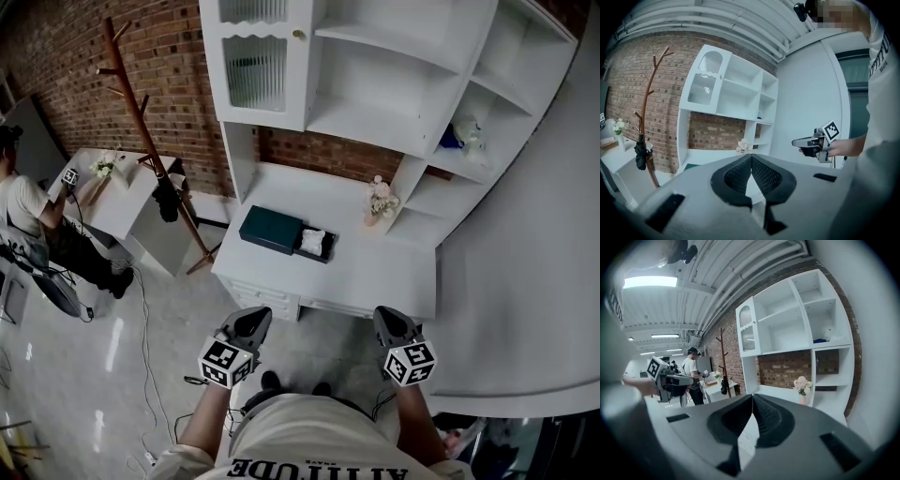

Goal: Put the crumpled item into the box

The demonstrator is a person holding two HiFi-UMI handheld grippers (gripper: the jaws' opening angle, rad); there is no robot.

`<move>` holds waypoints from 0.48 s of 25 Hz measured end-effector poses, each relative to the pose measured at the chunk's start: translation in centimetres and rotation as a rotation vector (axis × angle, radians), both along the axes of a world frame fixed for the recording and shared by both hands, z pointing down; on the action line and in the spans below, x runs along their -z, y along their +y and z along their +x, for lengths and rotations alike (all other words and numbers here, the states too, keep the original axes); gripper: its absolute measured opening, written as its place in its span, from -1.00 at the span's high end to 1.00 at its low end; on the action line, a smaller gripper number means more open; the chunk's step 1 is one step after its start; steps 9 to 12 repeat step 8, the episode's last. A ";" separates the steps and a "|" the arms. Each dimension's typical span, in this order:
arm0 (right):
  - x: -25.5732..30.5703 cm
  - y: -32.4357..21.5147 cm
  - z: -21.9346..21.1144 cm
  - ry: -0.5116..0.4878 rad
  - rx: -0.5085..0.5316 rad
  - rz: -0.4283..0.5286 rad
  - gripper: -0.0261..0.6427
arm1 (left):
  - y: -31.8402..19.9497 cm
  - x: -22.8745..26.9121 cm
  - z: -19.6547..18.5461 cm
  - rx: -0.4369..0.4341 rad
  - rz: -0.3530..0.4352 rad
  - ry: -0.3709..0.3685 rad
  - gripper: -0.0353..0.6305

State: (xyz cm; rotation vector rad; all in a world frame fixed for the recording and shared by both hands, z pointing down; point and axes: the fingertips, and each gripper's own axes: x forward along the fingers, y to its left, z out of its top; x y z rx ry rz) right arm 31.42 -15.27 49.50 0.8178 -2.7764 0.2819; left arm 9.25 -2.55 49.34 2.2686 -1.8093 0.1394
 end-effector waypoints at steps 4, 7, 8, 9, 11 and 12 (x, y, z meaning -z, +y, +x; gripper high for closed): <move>0.2 0.1 0.2 0.001 -0.003 0.001 0.82 | 0.1 0.4 0.1 -0.006 0.004 -0.009 0.82; 0.4 0.1 0.2 0.002 -0.006 0.003 0.82 | 0.1 0.6 0.1 -0.006 0.002 0.000 0.82; 0.4 0.1 0.2 0.001 -0.006 0.004 0.82 | 0.1 0.7 0.0 -0.007 0.002 0.000 0.82; 0.4 0.1 0.2 0.001 -0.006 0.004 0.82 | 0.1 0.7 0.0 -0.007 0.002 0.000 0.82; 0.4 0.1 0.2 0.001 -0.006 0.004 0.82 | 0.1 0.7 0.0 -0.007 0.002 0.000 0.82; 0.4 0.1 0.2 0.001 -0.006 0.004 0.82 | 0.1 0.7 0.0 -0.007 0.002 0.000 0.82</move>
